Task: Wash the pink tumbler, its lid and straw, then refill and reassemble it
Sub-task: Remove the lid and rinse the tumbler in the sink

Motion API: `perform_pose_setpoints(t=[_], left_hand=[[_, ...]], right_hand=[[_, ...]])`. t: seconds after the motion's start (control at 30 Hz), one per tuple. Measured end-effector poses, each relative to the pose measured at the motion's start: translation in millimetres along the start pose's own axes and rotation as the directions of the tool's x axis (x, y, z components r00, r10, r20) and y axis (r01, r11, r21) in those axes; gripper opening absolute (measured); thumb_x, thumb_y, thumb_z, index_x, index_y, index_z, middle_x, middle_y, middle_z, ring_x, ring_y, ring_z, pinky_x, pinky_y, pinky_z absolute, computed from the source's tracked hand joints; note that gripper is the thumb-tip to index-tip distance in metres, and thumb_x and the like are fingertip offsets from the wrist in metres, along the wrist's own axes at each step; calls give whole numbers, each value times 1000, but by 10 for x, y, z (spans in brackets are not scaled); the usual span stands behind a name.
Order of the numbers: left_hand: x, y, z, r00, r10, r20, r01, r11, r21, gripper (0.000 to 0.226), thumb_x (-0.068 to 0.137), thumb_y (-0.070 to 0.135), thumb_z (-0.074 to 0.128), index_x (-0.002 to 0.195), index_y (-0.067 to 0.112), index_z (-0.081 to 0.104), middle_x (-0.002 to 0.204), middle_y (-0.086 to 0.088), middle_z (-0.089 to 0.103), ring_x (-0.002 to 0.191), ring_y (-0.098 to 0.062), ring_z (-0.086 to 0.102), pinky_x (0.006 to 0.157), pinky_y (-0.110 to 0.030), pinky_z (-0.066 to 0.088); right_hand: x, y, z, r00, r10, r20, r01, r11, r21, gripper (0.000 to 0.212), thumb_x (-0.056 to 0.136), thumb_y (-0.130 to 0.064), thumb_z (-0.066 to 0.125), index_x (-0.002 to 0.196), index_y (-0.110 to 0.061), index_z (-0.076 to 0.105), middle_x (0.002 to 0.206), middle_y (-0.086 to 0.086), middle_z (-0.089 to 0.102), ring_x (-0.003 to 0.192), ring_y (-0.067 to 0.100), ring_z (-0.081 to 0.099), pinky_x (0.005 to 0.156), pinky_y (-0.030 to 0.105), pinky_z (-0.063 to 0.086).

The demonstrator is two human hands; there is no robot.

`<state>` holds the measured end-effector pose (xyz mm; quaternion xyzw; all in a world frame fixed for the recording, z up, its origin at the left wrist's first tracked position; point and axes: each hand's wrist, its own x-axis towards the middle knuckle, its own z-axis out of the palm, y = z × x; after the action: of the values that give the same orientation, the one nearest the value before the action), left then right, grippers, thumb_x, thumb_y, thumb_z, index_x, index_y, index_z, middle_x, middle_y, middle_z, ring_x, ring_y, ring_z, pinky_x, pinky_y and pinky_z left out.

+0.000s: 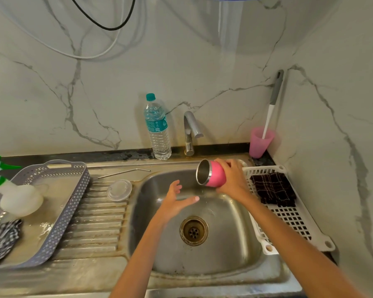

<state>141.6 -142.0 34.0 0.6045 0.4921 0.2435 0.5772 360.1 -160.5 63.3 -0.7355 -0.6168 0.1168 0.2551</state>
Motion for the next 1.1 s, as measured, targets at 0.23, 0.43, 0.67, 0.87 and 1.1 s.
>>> perform_pose_setpoints(t=[0.23, 0.43, 0.67, 0.87, 1.1], left_hand=[[194, 309, 209, 987, 76, 144, -62, 993, -103, 113, 58, 47, 89, 150, 23, 28, 152, 3, 40, 136, -12, 42, 109, -32, 40], [496, 516, 348, 972, 169, 163, -154, 983, -102, 91, 60, 17, 94, 136, 26, 46, 125, 0, 65, 114, -17, 63, 92, -37, 56], [916, 855, 379, 975, 200, 95, -190, 976, -101, 84, 67, 14, 90, 134, 29, 42, 124, 2, 62, 110, -13, 62, 85, -30, 54], [1157, 1051, 448, 959, 266, 96, -262, 964, -50, 89, 67, 14, 89, 138, 28, 39, 123, 5, 61, 108, -10, 62, 77, -21, 54], [1348, 1102, 507, 951, 291, 100, -287, 957, -50, 88, 67, 14, 89, 137, 31, 38, 123, 6, 61, 108, -11, 62, 79, -23, 56]], right_hand=[[-72, -26, 135, 983, 69, 172, -155, 817, 555, 96, 45, -50, 88, 130, -34, 47, 122, -10, 60, 110, 11, 60, 91, 42, 55], [-53, 43, 35, 973, 3, 232, -136, 817, 560, 100, 45, -30, 94, 131, -32, 44, 122, -11, 60, 112, 10, 59, 92, 34, 54], [470, 544, -542, 993, 0, 114, -4, 999, 35, 55, 79, 5, 66, 129, -14, 55, 123, 1, 54, 115, 15, 54, 97, 25, 45], [1156, 899, -1052, 987, -134, -84, 77, 869, -489, 37, 76, -4, 70, 111, -11, 63, 117, 5, 59, 110, 20, 52, 99, 30, 42], [1781, 1144, -1300, 978, -204, 47, 122, 372, -920, 26, 48, -2, 86, 70, -10, 74, 85, 9, 67, 92, 26, 63, 107, 50, 39]])
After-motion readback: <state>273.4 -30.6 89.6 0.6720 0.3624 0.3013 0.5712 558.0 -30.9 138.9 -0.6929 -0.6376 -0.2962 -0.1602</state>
